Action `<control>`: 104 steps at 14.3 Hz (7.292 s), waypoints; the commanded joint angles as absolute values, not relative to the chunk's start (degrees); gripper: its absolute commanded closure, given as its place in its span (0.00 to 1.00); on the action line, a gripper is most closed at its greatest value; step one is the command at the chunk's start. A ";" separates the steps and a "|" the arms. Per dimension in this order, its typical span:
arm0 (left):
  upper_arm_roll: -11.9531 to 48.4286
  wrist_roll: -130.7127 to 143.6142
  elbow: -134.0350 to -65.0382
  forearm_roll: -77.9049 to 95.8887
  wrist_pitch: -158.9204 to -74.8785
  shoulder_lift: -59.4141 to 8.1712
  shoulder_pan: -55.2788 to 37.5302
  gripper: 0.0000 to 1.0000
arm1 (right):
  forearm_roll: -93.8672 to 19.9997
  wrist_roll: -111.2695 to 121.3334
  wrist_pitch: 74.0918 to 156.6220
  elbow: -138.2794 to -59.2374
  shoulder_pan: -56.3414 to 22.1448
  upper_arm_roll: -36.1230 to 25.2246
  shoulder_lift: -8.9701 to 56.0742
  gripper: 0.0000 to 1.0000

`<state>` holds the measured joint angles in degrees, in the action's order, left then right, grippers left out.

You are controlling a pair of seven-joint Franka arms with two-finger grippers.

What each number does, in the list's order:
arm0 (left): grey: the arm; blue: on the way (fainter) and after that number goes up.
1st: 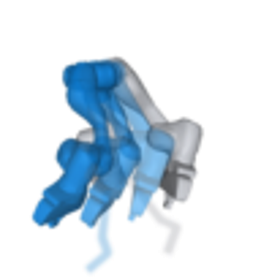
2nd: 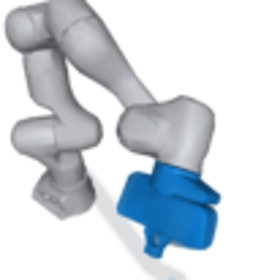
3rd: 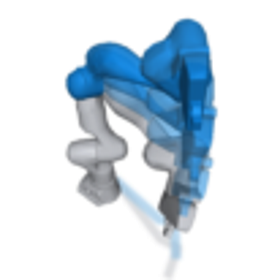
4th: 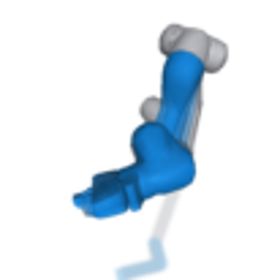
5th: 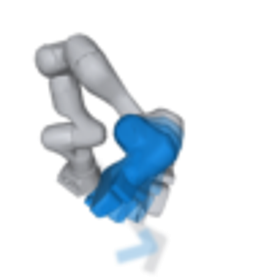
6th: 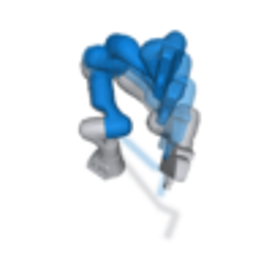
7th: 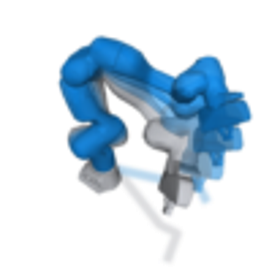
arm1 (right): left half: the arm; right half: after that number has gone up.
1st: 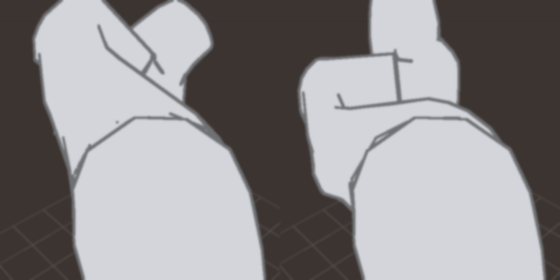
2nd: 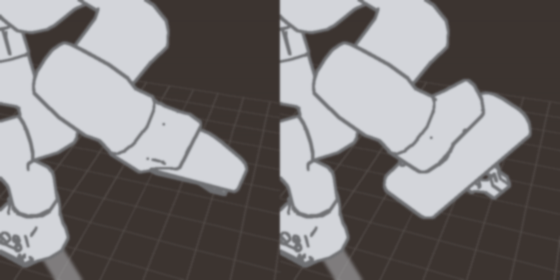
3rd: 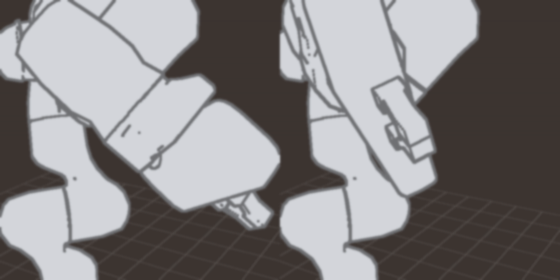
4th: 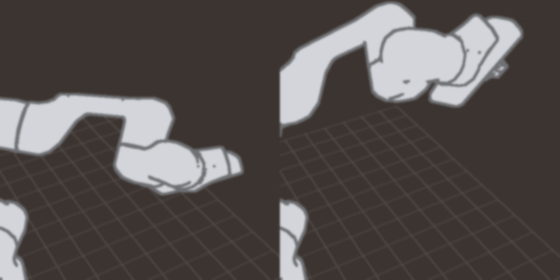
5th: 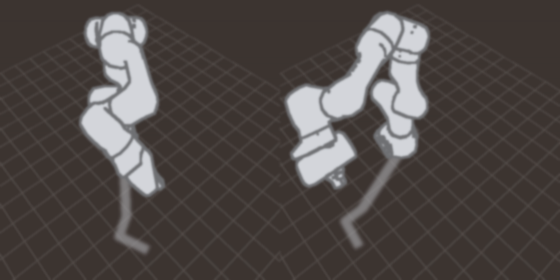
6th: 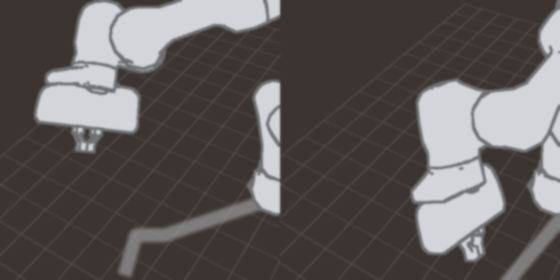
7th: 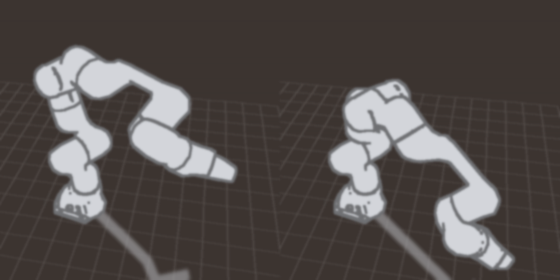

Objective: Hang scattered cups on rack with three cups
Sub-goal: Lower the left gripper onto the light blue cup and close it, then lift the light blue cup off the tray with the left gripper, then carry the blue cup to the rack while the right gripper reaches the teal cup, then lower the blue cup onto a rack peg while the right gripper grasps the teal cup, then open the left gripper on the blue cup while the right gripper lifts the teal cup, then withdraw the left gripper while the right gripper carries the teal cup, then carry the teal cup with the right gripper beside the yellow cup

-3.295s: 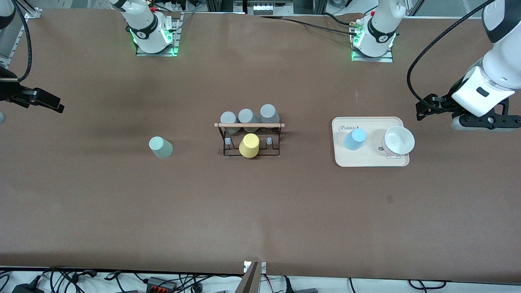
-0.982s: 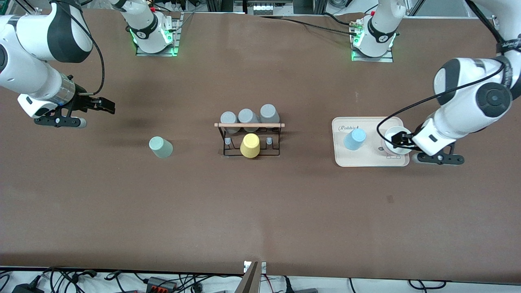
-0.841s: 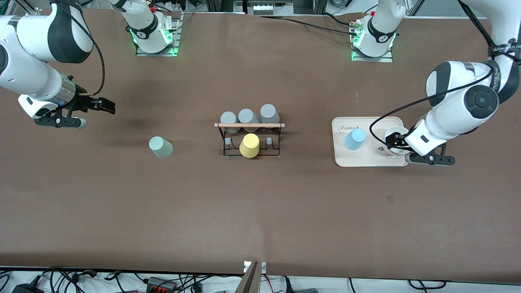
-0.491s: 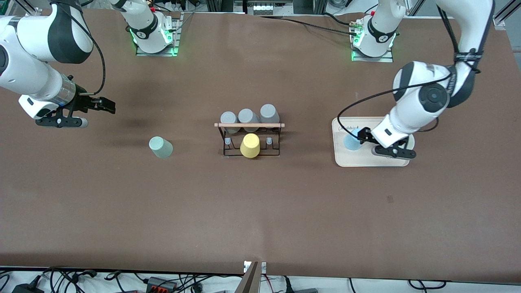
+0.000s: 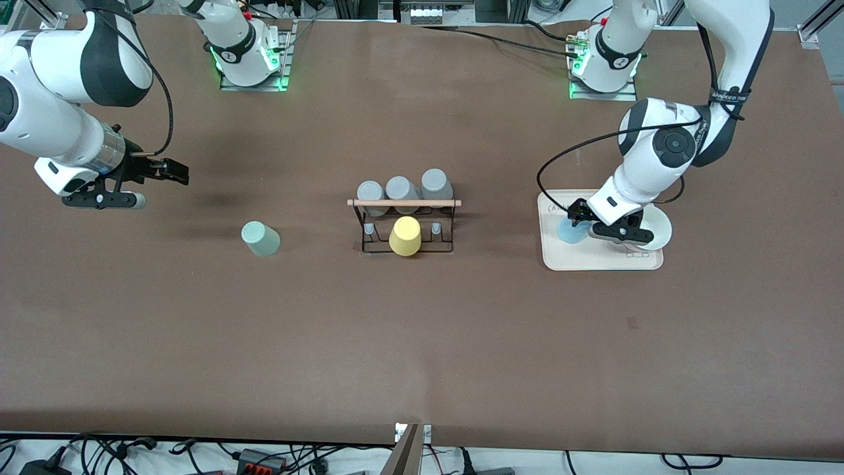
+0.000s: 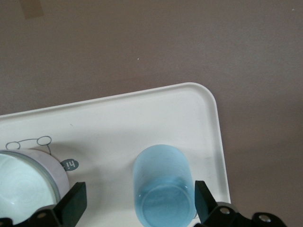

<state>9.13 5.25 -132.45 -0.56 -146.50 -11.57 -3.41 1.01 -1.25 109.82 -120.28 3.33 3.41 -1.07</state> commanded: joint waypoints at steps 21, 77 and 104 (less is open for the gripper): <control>11.07 8.26 -136.87 -2.29 -153.84 -9.77 -2.81 0.82 | 0.53 -0.18 109.95 -120.59 3.25 3.25 -0.88 0.00; 14.24 53.79 -79.28 -6.06 -118.83 -37.80 -28.57 0.00 | 0.00 -9.05 150.38 -127.35 -8.35 3.34 20.39 0.20; -0.89 -2.46 -98.08 2.82 -99.04 2.10 -2.12 0.00 | 0.61 -46.30 112.24 -81.75 -27.85 2.81 25.74 0.74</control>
<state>-1.24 0.73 -90.47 1.89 -95.39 -4.75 -4.09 0.34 -41.89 113.32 -87.72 -25.02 3.69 21.64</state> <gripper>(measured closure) 0.000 0.322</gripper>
